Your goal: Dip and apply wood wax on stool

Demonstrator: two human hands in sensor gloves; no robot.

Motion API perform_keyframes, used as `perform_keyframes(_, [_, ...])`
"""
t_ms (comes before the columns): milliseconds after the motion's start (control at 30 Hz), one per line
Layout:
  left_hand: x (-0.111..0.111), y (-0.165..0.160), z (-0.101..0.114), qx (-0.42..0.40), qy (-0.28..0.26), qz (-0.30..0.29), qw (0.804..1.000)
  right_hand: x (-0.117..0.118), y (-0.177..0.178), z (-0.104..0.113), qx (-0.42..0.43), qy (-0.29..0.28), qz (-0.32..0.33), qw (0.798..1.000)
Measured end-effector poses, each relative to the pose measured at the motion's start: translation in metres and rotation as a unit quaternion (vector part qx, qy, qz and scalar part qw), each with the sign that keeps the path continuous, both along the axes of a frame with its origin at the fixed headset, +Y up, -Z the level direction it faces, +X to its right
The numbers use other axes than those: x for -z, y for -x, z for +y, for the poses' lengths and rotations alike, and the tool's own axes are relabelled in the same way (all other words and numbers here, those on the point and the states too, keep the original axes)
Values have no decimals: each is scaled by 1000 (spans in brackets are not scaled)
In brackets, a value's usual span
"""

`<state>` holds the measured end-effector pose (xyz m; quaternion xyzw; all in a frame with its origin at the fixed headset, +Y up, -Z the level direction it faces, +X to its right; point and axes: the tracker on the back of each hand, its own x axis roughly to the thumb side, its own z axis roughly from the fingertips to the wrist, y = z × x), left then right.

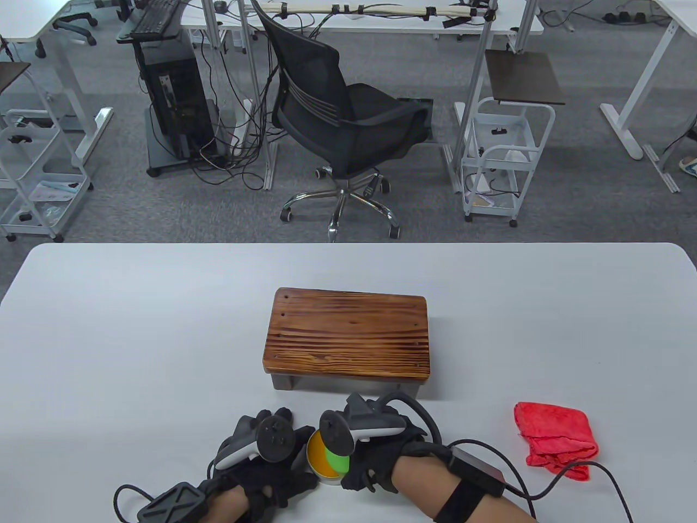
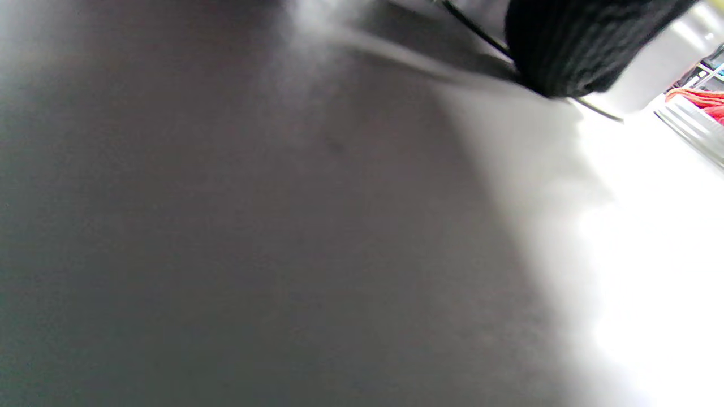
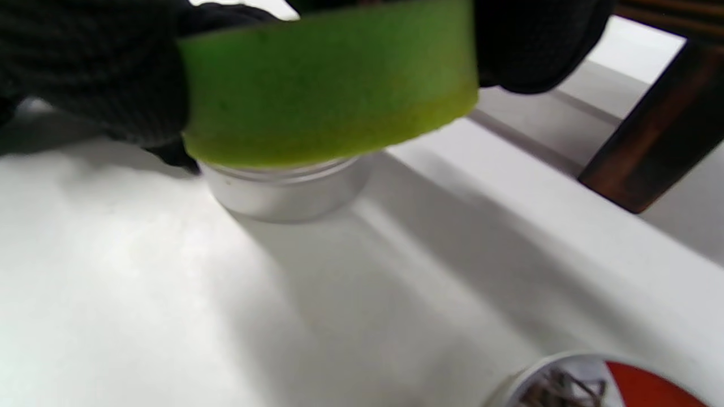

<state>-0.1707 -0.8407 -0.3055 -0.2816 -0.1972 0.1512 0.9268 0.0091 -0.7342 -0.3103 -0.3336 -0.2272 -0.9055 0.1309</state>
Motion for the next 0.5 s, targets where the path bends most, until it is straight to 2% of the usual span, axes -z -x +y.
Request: perform_keyframes(500, [0,0,0,0,0,0,1000,1,13,-9,31,1,5,1000])
